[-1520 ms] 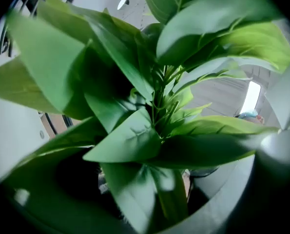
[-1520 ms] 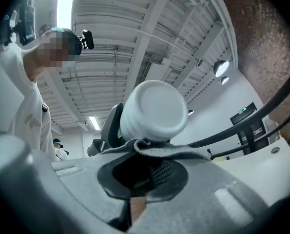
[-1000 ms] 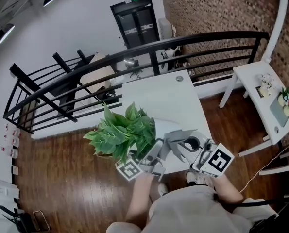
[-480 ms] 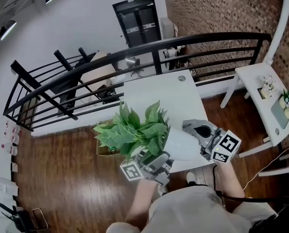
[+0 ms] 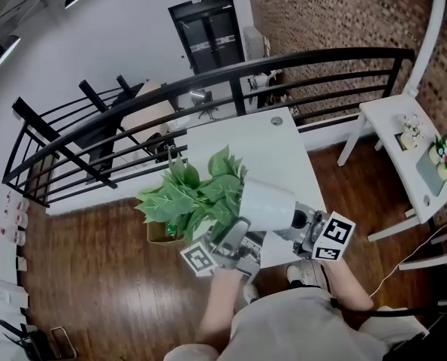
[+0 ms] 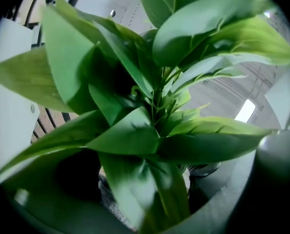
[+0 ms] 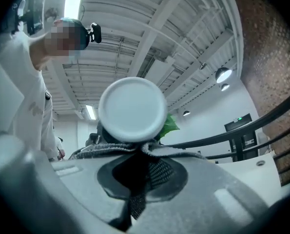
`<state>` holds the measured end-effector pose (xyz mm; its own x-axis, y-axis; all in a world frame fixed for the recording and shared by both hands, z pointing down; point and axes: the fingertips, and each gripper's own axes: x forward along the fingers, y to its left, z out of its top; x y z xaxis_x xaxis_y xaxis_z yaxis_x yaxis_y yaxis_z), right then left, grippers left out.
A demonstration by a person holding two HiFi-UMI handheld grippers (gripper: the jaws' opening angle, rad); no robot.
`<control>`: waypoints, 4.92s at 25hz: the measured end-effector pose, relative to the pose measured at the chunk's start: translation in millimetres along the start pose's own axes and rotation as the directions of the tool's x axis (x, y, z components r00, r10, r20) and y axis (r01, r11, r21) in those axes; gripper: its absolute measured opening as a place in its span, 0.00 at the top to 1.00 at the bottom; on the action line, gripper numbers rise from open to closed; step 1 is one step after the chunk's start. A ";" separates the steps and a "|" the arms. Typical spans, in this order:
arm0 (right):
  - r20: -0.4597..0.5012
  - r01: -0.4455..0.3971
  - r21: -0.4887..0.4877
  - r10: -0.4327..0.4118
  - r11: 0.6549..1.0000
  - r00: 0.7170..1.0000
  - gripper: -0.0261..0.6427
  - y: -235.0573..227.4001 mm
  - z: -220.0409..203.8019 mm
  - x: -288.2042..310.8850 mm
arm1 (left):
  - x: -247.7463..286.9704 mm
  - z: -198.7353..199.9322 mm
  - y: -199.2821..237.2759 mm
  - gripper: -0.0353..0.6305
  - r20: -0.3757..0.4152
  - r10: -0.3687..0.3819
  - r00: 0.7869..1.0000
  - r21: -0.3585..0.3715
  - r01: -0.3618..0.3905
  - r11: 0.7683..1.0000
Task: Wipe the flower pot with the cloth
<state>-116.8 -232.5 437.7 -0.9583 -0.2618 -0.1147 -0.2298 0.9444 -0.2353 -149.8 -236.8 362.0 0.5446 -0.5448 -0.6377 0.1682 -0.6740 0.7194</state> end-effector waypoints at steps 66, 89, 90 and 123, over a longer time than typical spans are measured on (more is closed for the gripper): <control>0.124 0.161 0.112 -0.174 0.981 0.977 0.97 -18.1 12.7 -42.8 | -43.0 2.4 28.2 0.12 0.146 0.100 0.984 -0.200 -0.070 0.977; -0.059 0.290 0.182 -0.284 0.940 0.957 0.97 -26.1 -65.8 -67.6 | -221.4 20.0 283.9 0.12 -0.015 0.892 0.452 0.773 -0.561 0.297; -0.073 0.298 0.182 -0.289 0.937 0.954 0.97 -27.2 -72.2 -69.8 | -226.1 13.8 296.5 0.12 -0.020 0.903 0.430 0.807 -0.526 0.269; 0.048 0.343 -0.217 -0.341 0.914 0.939 0.97 76.6 -19.4 -145.2 | -163.2 -93.2 -9.5 0.20 0.475 0.711 0.520 0.819 -0.556 -0.140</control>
<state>1.5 -118.3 455.0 -0.8135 -0.5769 -0.0734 -0.5752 0.8168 -0.0449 -163.7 -95.0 484.9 0.0126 -0.9987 0.0491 -0.9995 -0.0112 0.0283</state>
